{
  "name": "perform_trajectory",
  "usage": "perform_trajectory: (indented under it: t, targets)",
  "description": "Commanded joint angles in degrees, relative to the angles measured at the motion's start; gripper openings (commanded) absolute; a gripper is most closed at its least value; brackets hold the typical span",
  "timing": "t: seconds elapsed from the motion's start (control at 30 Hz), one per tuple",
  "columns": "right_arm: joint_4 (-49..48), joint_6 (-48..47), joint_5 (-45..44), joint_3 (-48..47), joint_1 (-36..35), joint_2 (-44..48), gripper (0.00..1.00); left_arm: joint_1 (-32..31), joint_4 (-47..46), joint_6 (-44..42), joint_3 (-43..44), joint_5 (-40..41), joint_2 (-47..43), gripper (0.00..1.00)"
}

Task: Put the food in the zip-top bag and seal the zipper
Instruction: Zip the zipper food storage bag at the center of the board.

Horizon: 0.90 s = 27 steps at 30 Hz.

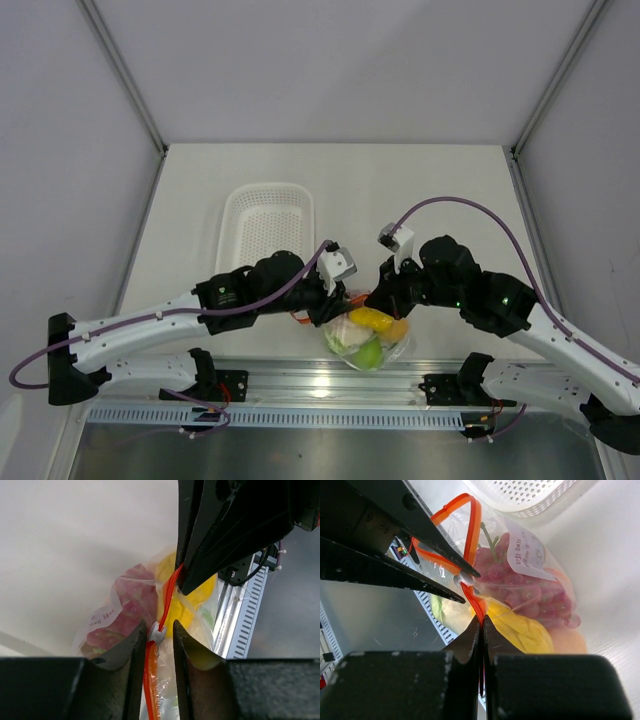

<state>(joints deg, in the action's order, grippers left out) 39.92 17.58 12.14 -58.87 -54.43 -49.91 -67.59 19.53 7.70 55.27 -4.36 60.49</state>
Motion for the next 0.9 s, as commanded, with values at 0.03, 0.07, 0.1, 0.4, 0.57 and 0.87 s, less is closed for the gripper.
perform_trajectory:
  t: [0.03,0.07,0.1,0.4,0.57,0.87]
  targets:
    - [-4.9,0.9,2.1,-0.6,0.7,1.7,0.00,-0.4,-2.2,0.6,-0.9,-1.2,-0.4,0.23]
    - [-4.9,0.8,2.2,-0.5,0.8,1.8,0.00,-0.4,-2.2,0.6,-0.9,-1.4,-0.3,0.18]
    - [-4.8,0.6,2.2,-0.3,0.8,1.7,0.00,-0.4,-2.1,0.6,-0.9,-1.3,-0.2,0.04]
    - [-1.5,-4.1,2.8,0.2,2.3,1.3,0.00,-0.3,1.3,-0.7,1.8,-0.9,-0.6,0.01]
    - [1.1,-12.5,9.4,-2.6,2.3,-1.9,0.25,-0.3,3.6,-1.9,5.1,-4.9,1.6,0.01]
    - [1.9,-18.9,18.7,-3.9,2.4,-6.5,0.27,-0.3,2.4,-2.1,6.0,-8.5,3.3,0.01]
